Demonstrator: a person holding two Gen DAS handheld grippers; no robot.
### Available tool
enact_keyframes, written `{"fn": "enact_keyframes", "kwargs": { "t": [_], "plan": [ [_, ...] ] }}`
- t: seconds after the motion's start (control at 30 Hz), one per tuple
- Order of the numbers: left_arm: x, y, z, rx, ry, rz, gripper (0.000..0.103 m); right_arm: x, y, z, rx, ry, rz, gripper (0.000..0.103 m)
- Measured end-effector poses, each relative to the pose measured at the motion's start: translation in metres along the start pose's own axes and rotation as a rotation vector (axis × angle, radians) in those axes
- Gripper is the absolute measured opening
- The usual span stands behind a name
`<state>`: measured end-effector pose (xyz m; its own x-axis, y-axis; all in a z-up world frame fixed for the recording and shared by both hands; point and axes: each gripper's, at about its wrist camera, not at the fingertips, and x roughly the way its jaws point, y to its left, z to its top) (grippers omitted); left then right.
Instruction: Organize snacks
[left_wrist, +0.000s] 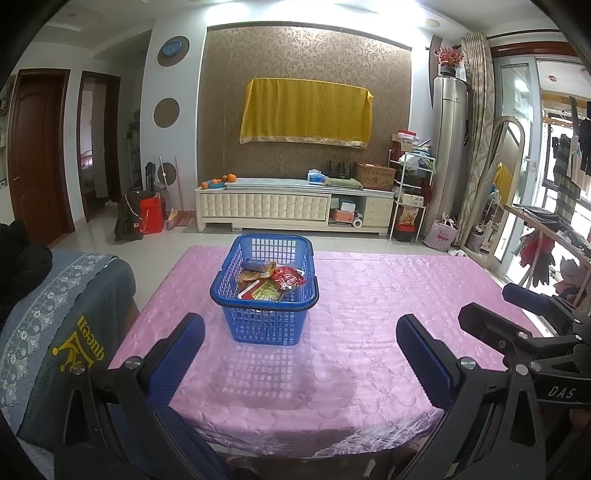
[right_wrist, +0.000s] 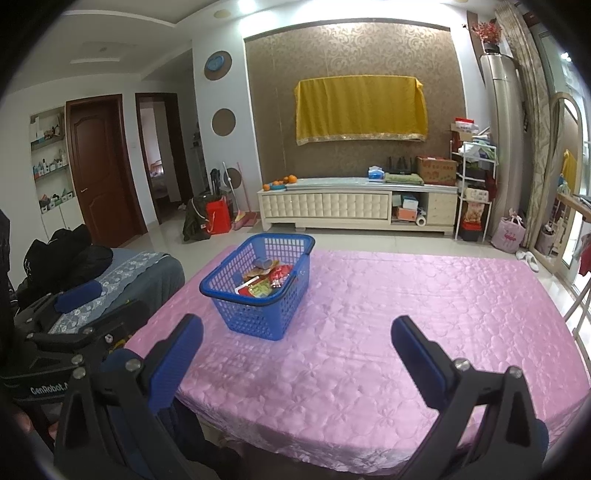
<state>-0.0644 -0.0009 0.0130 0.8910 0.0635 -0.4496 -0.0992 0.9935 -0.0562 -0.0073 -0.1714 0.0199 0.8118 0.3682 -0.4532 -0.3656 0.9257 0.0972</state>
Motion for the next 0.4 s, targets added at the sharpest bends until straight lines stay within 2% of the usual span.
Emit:
{"fn": "enact_keyframes", "kwargs": {
  "t": [0.4],
  "plan": [
    [-0.0013, -0.0010, -0.0045, 0.013, 0.005, 0.021, 0.103, 0.0010, -0.0007, -0.0038, 0.002, 0.016, 0.019, 0.103]
  ]
}}
